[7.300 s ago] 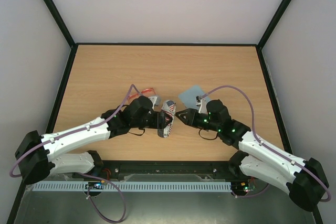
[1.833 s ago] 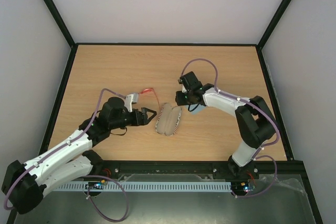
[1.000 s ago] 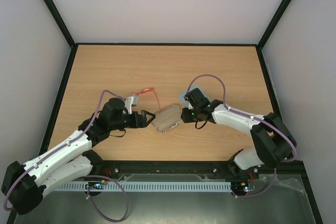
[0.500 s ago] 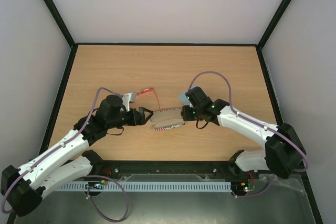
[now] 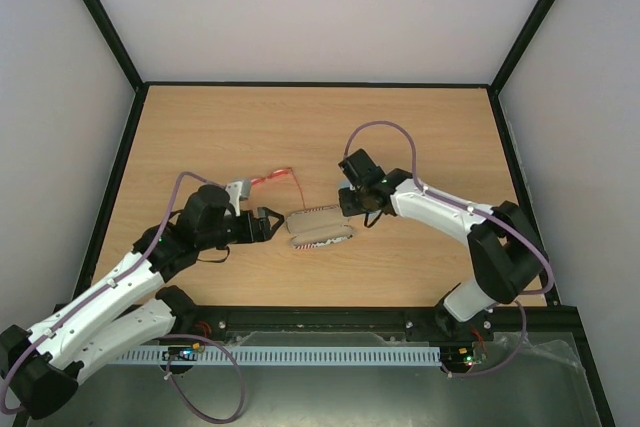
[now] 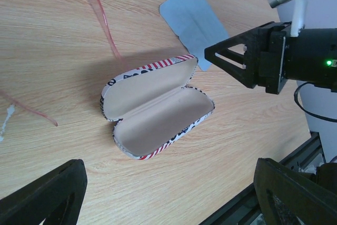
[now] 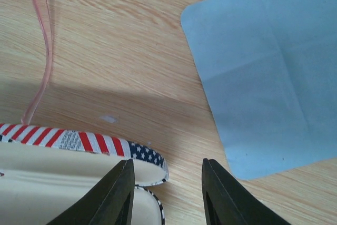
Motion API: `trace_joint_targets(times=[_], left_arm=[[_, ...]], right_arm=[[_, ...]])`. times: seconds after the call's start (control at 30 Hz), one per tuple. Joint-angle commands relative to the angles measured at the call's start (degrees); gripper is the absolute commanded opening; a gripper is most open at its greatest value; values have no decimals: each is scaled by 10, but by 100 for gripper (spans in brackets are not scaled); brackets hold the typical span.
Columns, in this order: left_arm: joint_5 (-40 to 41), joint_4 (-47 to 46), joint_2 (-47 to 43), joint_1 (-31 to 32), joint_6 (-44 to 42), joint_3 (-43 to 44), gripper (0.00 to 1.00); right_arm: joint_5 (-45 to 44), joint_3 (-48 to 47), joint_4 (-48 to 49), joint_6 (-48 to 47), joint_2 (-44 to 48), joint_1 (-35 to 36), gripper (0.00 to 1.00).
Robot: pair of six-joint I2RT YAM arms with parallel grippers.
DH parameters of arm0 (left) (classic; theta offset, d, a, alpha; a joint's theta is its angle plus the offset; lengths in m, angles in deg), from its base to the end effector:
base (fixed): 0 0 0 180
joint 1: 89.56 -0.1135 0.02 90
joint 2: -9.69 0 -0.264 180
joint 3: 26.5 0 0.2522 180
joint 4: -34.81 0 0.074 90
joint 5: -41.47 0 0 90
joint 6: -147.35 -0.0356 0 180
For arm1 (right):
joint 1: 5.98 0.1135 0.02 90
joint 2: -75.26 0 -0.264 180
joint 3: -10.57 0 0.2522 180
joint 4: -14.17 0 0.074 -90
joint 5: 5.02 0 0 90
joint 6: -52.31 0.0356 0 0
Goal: Organize the sunglasses
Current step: Adjust the sunglasses case at the center of the board.
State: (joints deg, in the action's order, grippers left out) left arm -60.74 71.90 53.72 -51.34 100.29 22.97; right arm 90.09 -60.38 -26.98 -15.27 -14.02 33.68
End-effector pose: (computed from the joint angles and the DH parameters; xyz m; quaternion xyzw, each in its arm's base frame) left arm 0.1319 -0.1135 0.2638 0.0160 0.8696 -0.3858 0.3077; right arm 0.2379 0.2014 0.2039 -0.1561 0.9511 0.1724 0.2031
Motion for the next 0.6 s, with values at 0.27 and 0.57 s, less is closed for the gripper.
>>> trace_joint_targets(times=[0.27,0.57], left_arm=[[1,6,7,-3,1,2,89],[6,15,-1,-3,4,2,89]], right_arm=[[17,95,60,20,45,0,36],[28,103,118,25,13,2,36]])
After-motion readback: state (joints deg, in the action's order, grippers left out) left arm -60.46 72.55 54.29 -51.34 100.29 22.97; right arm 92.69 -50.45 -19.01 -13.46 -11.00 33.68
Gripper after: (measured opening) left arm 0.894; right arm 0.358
